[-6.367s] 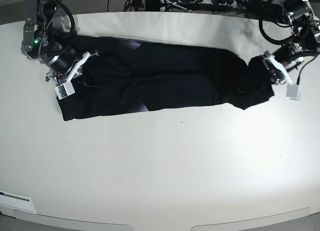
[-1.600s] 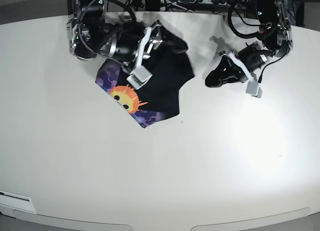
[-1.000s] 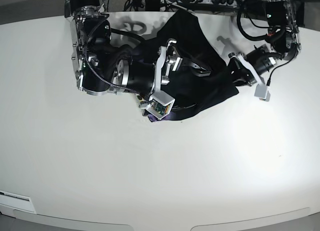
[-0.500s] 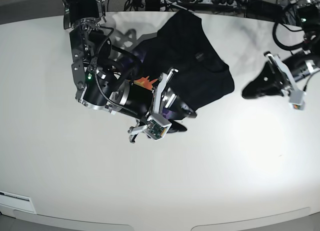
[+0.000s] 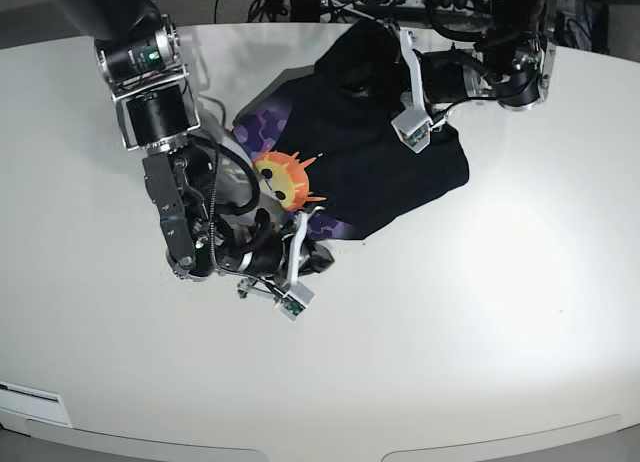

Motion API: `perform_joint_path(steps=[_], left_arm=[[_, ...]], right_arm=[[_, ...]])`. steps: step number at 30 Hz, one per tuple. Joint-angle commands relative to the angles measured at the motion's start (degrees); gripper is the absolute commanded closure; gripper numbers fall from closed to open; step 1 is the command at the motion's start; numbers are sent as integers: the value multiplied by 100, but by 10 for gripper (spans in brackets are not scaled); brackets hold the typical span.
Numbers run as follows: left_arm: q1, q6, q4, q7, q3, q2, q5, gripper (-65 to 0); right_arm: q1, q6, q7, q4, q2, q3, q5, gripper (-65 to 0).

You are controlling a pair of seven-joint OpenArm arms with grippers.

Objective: Fold the T-shirt properly
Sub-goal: 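Lay the flipped bundle down with the right gripper, sun print facing up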

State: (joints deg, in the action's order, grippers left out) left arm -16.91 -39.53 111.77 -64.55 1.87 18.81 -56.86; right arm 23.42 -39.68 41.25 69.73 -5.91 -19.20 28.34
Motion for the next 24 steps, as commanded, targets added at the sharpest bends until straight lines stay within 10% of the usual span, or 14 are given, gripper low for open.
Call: perform_joint_path(steps=[1, 12, 18, 24], left_arm=[[37, -47, 39, 164, 15, 127, 59, 0], [1082, -47, -2450, 1482, 533, 1067, 1209, 0], [1947, -47, -3694, 2559, 1073, 1172, 1967, 0], [2662, -47, -3174, 984, 1384, 1322, 986, 0]], right_arm=[[219, -32, -146, -70, -140, -81, 105, 0], [-1375, -32, 319, 927, -1502, 177, 1405, 0], [-3230, -32, 337, 2354, -1154, 1386, 1325, 0], [-3716, -32, -144, 3460, -339, 1921, 188, 0]])
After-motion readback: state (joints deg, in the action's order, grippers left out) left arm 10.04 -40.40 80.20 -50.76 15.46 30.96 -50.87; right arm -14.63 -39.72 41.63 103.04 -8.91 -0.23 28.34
